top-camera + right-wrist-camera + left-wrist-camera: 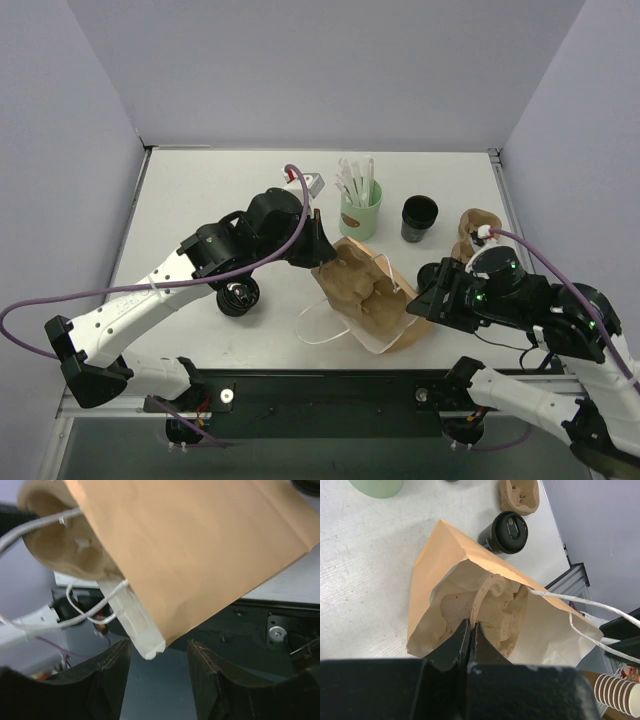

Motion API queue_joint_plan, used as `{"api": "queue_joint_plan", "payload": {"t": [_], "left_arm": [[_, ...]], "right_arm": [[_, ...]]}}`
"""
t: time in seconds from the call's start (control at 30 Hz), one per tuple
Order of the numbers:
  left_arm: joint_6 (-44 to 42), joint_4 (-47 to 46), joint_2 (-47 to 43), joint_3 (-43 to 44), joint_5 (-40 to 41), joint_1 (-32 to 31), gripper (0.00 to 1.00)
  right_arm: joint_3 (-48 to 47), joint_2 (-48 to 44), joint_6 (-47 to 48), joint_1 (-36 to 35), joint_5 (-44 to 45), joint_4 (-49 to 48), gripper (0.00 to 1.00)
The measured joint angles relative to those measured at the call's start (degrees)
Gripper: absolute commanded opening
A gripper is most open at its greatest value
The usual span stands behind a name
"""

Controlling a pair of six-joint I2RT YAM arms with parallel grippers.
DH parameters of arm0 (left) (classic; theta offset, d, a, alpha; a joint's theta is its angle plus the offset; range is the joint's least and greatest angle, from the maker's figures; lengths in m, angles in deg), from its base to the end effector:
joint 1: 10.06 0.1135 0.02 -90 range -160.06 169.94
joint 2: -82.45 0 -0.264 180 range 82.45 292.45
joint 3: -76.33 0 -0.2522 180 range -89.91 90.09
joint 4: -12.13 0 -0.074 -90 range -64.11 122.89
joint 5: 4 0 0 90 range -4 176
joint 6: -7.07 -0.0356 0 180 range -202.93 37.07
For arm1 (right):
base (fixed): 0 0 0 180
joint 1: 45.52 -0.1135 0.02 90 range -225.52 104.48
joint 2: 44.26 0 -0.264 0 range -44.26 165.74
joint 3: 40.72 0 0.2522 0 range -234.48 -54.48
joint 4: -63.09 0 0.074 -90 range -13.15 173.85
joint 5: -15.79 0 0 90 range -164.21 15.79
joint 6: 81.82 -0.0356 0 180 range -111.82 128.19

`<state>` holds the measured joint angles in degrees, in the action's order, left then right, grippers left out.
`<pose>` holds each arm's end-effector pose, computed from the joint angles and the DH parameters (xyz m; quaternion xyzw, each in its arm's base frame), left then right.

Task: Pack the takeout coffee

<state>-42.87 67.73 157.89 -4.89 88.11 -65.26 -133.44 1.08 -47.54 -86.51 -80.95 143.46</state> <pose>0.1597 -0.2274 0.4105 0.1065 0.8691 -0.3458 0.3372 0.0704 0.0667 0.4273 0.0846 0.8736 0.3903 0.2780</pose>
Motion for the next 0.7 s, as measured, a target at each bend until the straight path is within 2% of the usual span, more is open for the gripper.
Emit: {"api": "queue_joint_plan", "payload": {"t": [0.17,0.23,0.3,0.5,0.6,0.7], "left_arm": [[0.0,-1.2,0.0,0.0,0.0,-0.3,0.00],[0.0,-1.4,0.0,0.0,0.0,-0.5,0.00],[0.0,-1.5,0.0,0.0,0.1,-0.6,0.00],[0.0,-1.5,0.0,0.0,0.8,-0.6,0.00],[0.0,-1.3,-0.4,0.0,1.4,-0.6,0.00],[-0.1,-0.8,-1.3,0.0,2.3,-0.6,0.00]], "right_arm": [[-2.1,5.8,-7.1,-16.0,9.7,3.0,0.45],[-3.6,8.1,-10.1,-19.5,13.0,4.8,0.38],[-4.5,10.1,-12.7,-21.8,16.2,5.8,0.26],[-6.1,13.4,-16.9,-24.8,20.5,7.5,0.06],[-6.5,14.0,-17.9,-25.1,21.6,7.6,0.00],[-6.8,14.0,-18.3,-25.1,22.6,8.0,0.00]]}}
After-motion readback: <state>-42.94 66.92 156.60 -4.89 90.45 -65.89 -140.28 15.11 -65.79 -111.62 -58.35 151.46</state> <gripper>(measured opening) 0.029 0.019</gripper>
